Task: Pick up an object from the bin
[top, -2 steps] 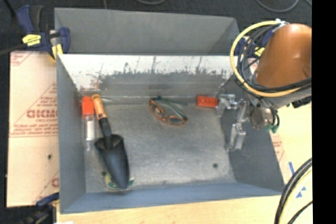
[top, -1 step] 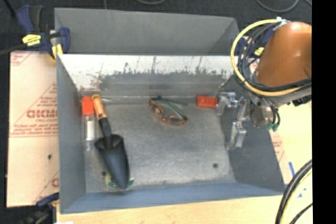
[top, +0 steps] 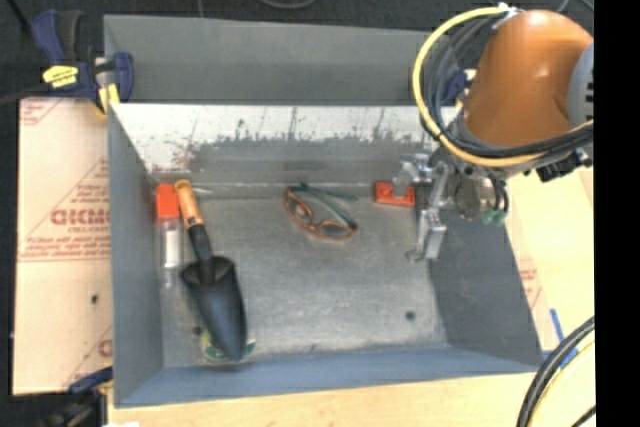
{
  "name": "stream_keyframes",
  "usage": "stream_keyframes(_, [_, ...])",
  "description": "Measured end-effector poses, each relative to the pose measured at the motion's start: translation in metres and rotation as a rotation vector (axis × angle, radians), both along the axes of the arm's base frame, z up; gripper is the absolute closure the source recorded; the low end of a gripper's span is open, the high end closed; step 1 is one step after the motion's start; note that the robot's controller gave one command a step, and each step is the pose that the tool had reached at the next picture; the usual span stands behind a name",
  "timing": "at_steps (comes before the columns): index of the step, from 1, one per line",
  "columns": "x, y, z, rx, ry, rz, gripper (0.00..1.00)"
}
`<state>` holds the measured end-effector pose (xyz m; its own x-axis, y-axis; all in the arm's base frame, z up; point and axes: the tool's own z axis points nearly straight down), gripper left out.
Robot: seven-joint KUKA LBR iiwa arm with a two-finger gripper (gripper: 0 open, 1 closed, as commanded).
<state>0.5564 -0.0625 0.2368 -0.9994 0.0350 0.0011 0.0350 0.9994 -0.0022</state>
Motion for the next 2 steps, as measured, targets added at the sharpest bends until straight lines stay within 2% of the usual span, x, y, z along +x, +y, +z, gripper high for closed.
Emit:
stream_keyframes(1, [0.024,0.017,-0.024,0.0,-0.019,0.058,0.0])
stream_keyframes(2, [0.031,0.031,-0.054,0.0,-0.003,0.01,0.0])
